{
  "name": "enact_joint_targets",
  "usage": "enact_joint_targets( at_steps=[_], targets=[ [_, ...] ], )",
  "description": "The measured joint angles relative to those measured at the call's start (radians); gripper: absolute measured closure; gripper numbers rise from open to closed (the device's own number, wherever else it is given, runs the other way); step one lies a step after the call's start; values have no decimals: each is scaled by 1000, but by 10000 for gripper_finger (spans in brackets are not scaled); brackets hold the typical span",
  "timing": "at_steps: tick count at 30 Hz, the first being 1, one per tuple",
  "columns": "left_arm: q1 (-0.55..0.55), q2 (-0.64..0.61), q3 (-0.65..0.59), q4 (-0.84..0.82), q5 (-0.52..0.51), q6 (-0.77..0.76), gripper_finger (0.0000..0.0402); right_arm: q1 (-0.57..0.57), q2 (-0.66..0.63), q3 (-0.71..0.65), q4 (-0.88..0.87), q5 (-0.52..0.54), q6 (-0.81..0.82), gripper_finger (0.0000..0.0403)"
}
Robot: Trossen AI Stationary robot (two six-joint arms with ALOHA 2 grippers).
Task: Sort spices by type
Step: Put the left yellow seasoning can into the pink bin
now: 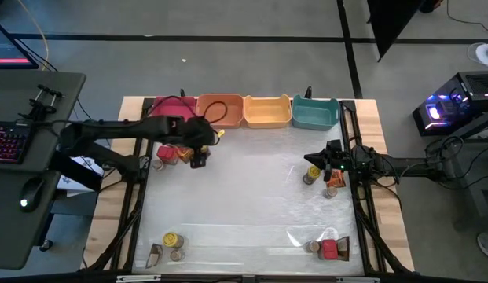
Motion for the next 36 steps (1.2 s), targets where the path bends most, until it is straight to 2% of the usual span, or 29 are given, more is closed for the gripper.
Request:
enact_joint_targets(
  at_steps=[8,13,15,24,29,36],
  targets=[
    [130,36,0,-37,12,105,98,0,0,0,0,0,0,402],
    [192,36,0,-62,162,110,98,0,0,0,0,0,0,402],
    [199,36,0,-60,179,121,98,0,0,0,0,0,0,402],
    [199,112,0,-82,178,168,98,0,0,0,0,0,0,402],
    [198,178,-1,-79,112,157,98,0,0,0,0,0,0,402],
    [198,207,-1,-59,128,151,98,0,0,0,0,0,0,402]
  ],
)
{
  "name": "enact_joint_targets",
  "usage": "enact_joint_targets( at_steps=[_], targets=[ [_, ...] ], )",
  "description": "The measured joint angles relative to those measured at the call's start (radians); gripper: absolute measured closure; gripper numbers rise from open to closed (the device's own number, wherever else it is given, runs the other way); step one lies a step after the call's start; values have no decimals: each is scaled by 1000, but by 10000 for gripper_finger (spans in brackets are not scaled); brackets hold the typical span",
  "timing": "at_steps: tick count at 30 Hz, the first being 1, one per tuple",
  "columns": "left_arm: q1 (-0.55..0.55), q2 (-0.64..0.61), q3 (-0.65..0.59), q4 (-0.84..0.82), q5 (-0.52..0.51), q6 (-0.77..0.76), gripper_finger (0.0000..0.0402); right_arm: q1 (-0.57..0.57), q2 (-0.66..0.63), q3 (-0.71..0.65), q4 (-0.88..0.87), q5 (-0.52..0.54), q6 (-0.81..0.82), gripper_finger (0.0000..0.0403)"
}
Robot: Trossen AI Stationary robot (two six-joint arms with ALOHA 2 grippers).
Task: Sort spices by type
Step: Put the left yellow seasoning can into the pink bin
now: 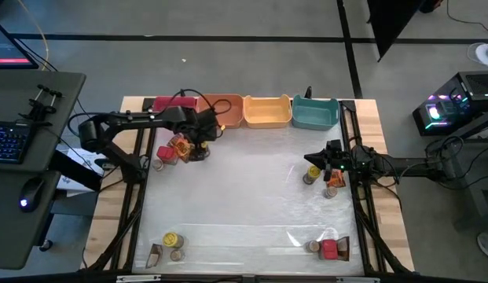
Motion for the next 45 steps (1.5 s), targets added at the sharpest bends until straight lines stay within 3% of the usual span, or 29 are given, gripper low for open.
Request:
enact_joint_targets(
  at_steps=[5,13,17,26,33,40,45],
  targets=[
    [0,-17,0,17,1,9,114,0,0,0,0,0,0,402],
    [0,-17,1,-13,-4,16,204,0,0,0,0,0,0,402],
    [0,-17,6,-21,-7,18,205,0,0,0,0,0,0,402],
    [36,-79,269,-137,-92,38,205,0,0,0,0,0,0,402],
    [224,-145,372,-180,-278,-12,205,0,1,0,0,0,0,402],
    [491,-107,370,-269,-256,-189,205,0,1,0,0,0,0,402],
    [583,-63,370,-269,-228,-302,205,0,1,0,0,0,0,402]
  ],
)
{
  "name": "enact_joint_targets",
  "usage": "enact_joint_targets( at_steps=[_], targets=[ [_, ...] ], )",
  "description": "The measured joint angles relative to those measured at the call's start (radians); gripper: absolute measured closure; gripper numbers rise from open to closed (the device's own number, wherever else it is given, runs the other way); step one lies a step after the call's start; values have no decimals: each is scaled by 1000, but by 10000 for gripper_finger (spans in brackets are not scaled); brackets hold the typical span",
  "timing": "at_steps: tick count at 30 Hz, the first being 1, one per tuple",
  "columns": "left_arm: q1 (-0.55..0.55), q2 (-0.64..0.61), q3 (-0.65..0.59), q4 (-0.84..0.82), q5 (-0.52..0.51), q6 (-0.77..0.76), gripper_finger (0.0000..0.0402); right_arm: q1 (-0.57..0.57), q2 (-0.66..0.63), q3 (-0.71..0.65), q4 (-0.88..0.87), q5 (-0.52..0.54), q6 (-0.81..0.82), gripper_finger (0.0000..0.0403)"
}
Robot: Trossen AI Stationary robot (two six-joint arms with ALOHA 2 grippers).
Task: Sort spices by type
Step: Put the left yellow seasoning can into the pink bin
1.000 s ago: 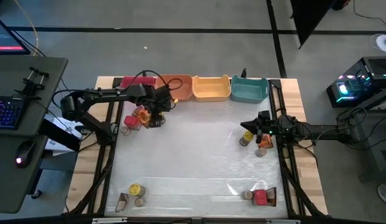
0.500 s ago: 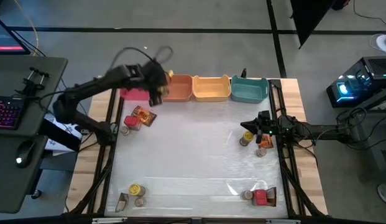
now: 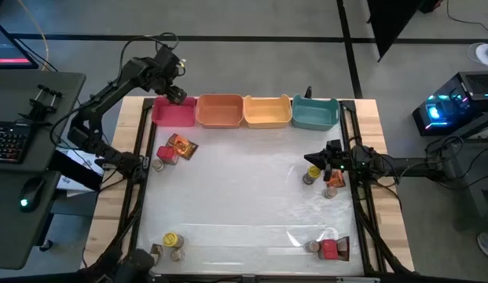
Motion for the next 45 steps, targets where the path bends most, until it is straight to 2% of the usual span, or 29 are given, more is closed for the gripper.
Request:
enact_joint_targets(
  at_steps=[10,16,20,24,34,39,45],
  targets=[
    [12,147,0,111,58,-153,205,0,0,0,0,0,0,402],
    [11,223,0,120,68,-170,201,0,0,0,0,0,0,402],
    [11,264,-16,169,125,-208,197,0,0,0,0,0,0,402],
    [11,276,-60,217,156,-257,196,0,0,0,0,0,0,402],
    [12,275,-75,246,139,-276,193,0,0,0,0,0,0,402],
    [11,275,-75,248,118,-354,192,0,0,0,0,0,0,402],
    [11,275,-75,237,116,-261,192,0,0,0,0,0,0,402]
  ],
)
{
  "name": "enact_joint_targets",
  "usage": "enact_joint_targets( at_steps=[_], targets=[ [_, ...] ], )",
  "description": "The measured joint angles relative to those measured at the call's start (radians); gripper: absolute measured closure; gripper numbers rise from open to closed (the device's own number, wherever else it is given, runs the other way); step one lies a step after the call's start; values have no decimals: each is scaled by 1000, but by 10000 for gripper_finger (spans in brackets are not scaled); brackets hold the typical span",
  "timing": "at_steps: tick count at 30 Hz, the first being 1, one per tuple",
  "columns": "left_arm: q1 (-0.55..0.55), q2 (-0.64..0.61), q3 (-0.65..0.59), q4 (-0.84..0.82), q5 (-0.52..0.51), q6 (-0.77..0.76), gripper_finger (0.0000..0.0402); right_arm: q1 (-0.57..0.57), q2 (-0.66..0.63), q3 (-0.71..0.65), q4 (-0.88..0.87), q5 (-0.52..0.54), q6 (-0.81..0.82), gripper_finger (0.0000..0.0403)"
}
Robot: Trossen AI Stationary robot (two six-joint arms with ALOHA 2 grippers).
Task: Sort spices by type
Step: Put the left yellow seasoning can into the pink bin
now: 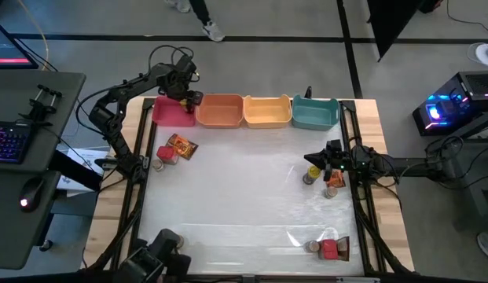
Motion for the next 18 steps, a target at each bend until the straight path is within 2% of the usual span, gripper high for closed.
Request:
enact_joint_targets(
  at_steps=[6,14,18],
  targets=[
    [0,0,0,0,-1,-4,186,0,0,0,0,0,0,402],
    [0,-1,0,-2,-11,-5,131,0,0,0,0,0,0,402],
    [0,-2,0,-4,-10,-4,119,0,0,0,0,0,0,402]
  ],
)
